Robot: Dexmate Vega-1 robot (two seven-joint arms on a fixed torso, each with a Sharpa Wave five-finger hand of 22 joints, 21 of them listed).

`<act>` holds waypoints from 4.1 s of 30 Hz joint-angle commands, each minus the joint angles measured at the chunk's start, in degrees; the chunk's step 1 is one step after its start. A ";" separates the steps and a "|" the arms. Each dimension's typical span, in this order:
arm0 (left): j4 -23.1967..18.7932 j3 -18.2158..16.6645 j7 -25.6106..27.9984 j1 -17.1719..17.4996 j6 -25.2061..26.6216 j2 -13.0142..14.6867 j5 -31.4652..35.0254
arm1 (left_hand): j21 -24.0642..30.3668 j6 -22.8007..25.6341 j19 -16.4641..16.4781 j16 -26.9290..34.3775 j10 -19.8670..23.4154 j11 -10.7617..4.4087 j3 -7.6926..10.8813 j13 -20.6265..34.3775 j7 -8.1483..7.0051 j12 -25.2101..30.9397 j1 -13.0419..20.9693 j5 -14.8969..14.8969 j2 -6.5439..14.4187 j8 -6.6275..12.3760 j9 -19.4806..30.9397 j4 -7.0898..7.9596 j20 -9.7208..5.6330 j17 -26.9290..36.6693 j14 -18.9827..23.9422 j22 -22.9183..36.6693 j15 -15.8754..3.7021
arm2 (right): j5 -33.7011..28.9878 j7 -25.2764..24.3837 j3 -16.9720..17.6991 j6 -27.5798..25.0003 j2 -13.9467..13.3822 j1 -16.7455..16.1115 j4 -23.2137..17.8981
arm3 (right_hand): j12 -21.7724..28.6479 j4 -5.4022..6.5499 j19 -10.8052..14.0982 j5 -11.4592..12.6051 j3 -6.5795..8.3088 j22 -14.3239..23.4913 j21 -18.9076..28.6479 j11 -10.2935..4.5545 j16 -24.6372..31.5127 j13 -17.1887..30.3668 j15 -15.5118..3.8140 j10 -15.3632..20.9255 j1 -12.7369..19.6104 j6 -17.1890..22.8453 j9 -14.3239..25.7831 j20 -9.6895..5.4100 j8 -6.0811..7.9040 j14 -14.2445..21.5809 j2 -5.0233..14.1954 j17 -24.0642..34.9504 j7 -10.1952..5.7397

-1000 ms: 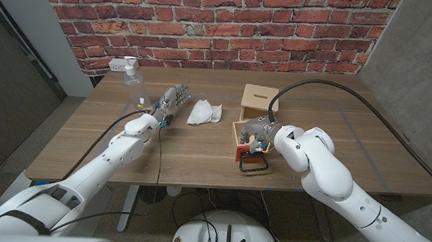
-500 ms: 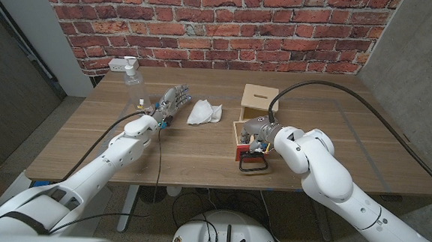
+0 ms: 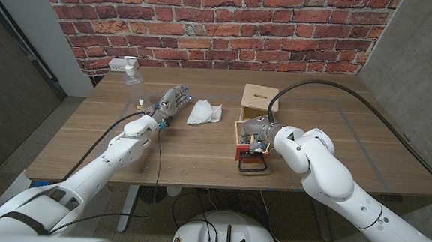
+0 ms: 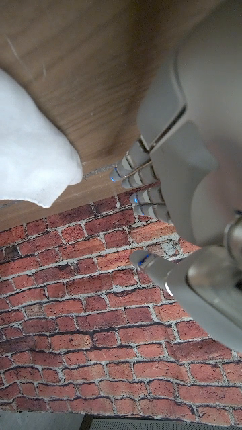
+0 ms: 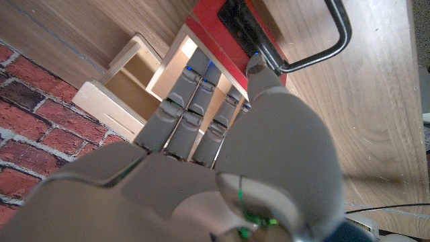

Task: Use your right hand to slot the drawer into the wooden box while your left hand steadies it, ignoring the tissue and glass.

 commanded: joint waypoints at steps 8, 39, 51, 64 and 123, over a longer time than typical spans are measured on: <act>-0.69 0.19 -0.42 -0.40 -0.36 0.21 0.34 | 0.23 0.56 0.79 0.16 0.61 0.12 0.68 0.17 -0.01 0.30 -0.22 -0.11 4.19 0.18 0.10 -0.35 -3.77 0.03 0.59 0.15 -0.04 | 1.78 2.07 0.67 -0.13 -0.62 1.15 -0.78 | -1.25 -0.05 -2.01 0.68 -1.17 0.30 10.71 0.15 -5.31 0.65 -6.04 3.07 2.44 4.92 -0.19 -3.31 -4.69 5.76 2.70 5.13 0.32; -2.84 1.85 -1.00 -3.04 -2.92 1.03 4.75 | -0.04 0.95 0.67 -0.09 0.62 0.05 0.88 0.17 0.02 0.06 0.38 -0.21 4.22 0.20 0.10 -1.13 -3.45 -0.02 0.38 0.15 0.07 | -4.82 4.01 1.87 -3.57 0.82 -1.49 -3.10 | -1.26 -0.05 -10.22 0.88 -0.92 -0.46 31.34 0.29 -6.46 1.19 -6.08 5.62 3.61 8.38 -0.05 -3.23 -6.20 8.78 3.12 5.02 0.46; -1.33 2.66 -2.56 -5.15 -4.35 0.84 6.29 | -0.09 1.11 0.67 -0.09 0.66 0.12 0.86 0.17 -0.02 0.00 0.60 -0.27 4.20 0.21 0.09 -1.45 -3.45 -0.02 0.43 0.15 0.08 | -7.29 5.34 2.70 -3.50 2.78 -2.04 -2.92 | -1.26 -0.11 -12.32 0.86 0.03 -0.62 35.19 0.27 -6.44 1.15 -6.02 5.71 3.05 8.54 -0.03 -3.15 -6.34 8.91 2.77 4.62 0.50; 0.95 4.15 -4.69 -8.20 -6.28 0.53 8.88 | -0.13 1.48 0.70 -0.06 0.92 0.02 0.83 0.16 0.05 0.03 0.83 -0.33 4.13 0.28 0.09 -1.84 -3.37 -0.03 0.60 0.15 0.05 | -9.42 7.11 3.32 -3.14 4.61 -2.14 -2.87 | -1.25 -0.09 -13.92 0.87 1.77 -0.76 37.97 0.32 -6.09 1.22 -5.89 6.01 1.43 8.96 -0.07 -3.22 -6.26 9.15 2.83 5.27 0.49; 21.38 17.03 -13.23 -27.83 -29.67 -1.84 33.09 | -0.60 4.70 -0.73 -0.22 0.65 -1.24 -0.16 0.13 -1.24 -0.37 1.43 -0.56 4.41 0.66 0.10 -2.79 -4.33 0.26 -0.79 0.20 -1.17 | -20.26 8.96 1.45 -3.70 15.52 -1.49 2.57 | -1.23 -0.17 -15.19 0.84 6.64 -0.93 40.10 0.33 -6.18 1.24 -5.78 6.19 -3.26 9.98 -0.12 -3.26 -6.00 9.49 2.26 5.68 0.80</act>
